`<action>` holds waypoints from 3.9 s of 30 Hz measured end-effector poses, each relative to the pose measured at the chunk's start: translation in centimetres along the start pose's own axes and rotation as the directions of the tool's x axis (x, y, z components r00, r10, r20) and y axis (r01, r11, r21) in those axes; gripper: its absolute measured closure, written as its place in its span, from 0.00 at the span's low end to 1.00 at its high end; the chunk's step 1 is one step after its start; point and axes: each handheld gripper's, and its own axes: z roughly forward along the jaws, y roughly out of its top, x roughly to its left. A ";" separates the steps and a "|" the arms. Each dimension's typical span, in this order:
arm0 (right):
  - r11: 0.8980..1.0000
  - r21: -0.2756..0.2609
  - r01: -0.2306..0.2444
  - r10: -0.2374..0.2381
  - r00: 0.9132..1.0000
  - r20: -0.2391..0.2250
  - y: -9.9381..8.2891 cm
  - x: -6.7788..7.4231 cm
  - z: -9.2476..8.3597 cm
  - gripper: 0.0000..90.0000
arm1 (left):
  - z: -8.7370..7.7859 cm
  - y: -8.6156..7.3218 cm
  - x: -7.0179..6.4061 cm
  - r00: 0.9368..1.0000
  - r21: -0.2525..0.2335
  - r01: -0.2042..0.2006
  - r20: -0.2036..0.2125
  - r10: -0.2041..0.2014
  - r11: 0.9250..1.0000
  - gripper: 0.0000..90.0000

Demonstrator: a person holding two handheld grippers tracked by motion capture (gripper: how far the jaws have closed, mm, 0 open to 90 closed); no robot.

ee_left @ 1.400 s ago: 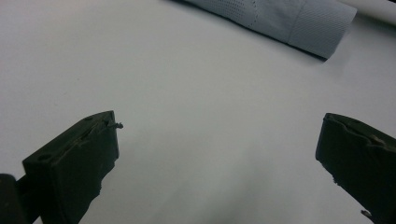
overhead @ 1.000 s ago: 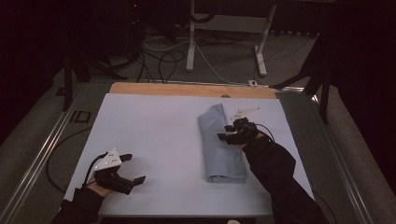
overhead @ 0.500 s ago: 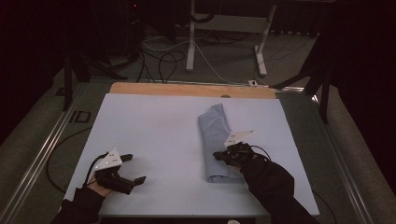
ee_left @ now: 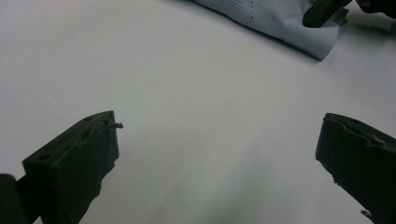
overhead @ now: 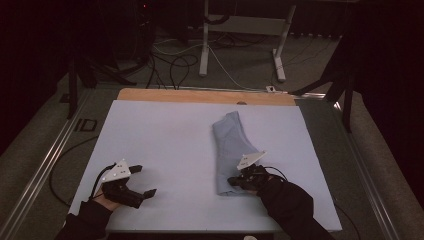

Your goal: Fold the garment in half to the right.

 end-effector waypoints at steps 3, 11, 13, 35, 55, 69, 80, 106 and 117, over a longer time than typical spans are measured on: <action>1.000 0.000 0.010 -0.010 1.000 -0.006 -0.2 0.4 0.0 1.00 | 0.0 0.0 0.0 1.000 -0.001 0.003 0.000 -0.003 1.000 0.00; 1.000 -0.014 0.003 -0.003 1.000 -0.021 -0.8 1.0 -0.1 1.00 | -0.1 0.0 0.0 1.000 -0.002 0.000 -0.002 0.000 1.000 0.01; 1.000 -0.015 -0.004 0.003 1.000 -0.020 -0.8 1.1 -0.1 1.00 | -0.1 0.0 0.0 1.000 -0.001 0.002 -0.003 -0.002 1.000 0.01; 0.999 -0.035 0.028 -0.028 1.000 -0.004 -1.7 2.1 -0.5 1.00 | -0.4 0.0 -0.1 1.000 -0.009 -0.005 -0.008 0.004 1.000 0.01; 0.985 -0.170 0.031 -0.033 0.999 -0.009 1.0 1.0 -2.8 0.36 | -0.7 0.1 0.0 1.000 -0.017 -0.005 -0.010 0.005 1.000 0.01; 0.965 -0.263 -0.022 0.024 1.000 0.006 1.7 -1.4 -4.0 0.10 | -0.9 0.1 0.0 1.000 -0.015 -0.009 -0.007 0.009 1.000 0.01; 0.951 -0.306 -0.041 0.067 0.995 0.075 0.2 -2.4 -5.9 0.10 | -0.9 0.0 0.0 1.000 -0.016 -0.005 -0.006 0.004 1.000 0.00; 0.940 -0.315 -0.135 0.192 0.969 0.158 -6.2 -3.0 -7.1 0.10 | -1.1 0.0 -0.1 1.000 -0.024 -0.006 0.005 0.006 1.000 0.00; 0.942 -0.306 -0.140 0.208 0.957 0.203 -8.6 -2.2 -7.0 0.10 | -1.1 -0.1 -0.1 1.000 -0.022 -0.007 0.005 0.007 1.000 0.01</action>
